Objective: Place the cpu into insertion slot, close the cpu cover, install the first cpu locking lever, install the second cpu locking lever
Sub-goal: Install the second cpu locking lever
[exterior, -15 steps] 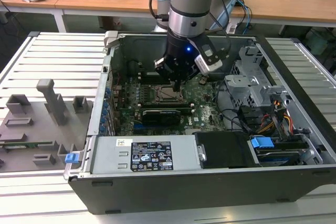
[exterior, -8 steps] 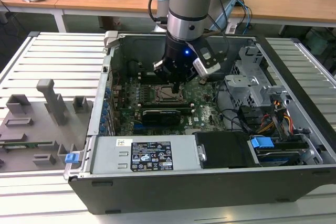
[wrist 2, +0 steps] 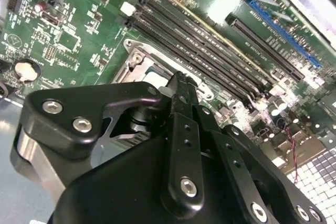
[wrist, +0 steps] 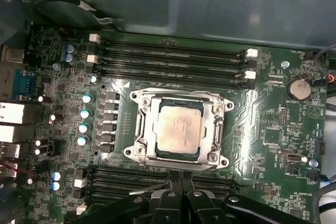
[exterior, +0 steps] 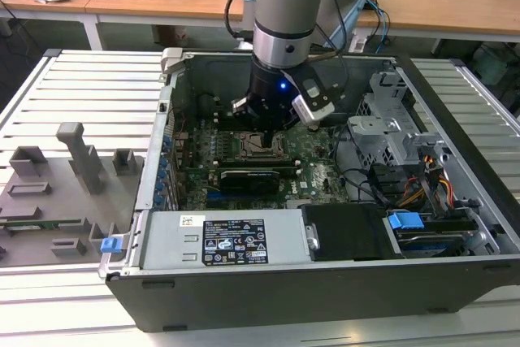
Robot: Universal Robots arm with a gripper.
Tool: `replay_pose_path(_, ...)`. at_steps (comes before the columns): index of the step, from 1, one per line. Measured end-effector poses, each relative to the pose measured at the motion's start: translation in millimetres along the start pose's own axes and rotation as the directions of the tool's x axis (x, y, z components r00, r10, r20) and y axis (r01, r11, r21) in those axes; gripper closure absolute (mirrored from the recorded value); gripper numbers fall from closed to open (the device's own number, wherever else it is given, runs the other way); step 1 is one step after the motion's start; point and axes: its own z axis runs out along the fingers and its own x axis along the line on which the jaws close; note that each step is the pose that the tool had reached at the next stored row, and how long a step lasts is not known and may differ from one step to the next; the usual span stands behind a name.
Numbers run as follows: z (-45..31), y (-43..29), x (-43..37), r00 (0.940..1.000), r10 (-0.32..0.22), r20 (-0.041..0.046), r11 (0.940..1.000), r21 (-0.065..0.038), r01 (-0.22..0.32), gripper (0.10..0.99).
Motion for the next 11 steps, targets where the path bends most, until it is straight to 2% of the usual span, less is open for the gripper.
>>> replay_pose_path(1,0.4,-2.0,3.1,1.0,0.0,0.0002,1.0,-0.002,0.0,0.98)
replay_pose_path(4,4.9,-2.1,22.7,1.0,0.0,0.0008,1.0,-0.009,0.0,0.98)
replay_pose_path(9,12.9,-2.1,27.5,1.0,0.0,0.0011,0.9999,-0.013,0.0,0.98)
replay_pose_path(10,15.3,-2.4,28.4,1.0,0.0,0.0015,0.9999,-0.017,0.0,0.98)
replay_pose_path(11,15.8,-4.8,29.6,1.0,0.0,0.003,0.9994,-0.033,0.001,0.98)
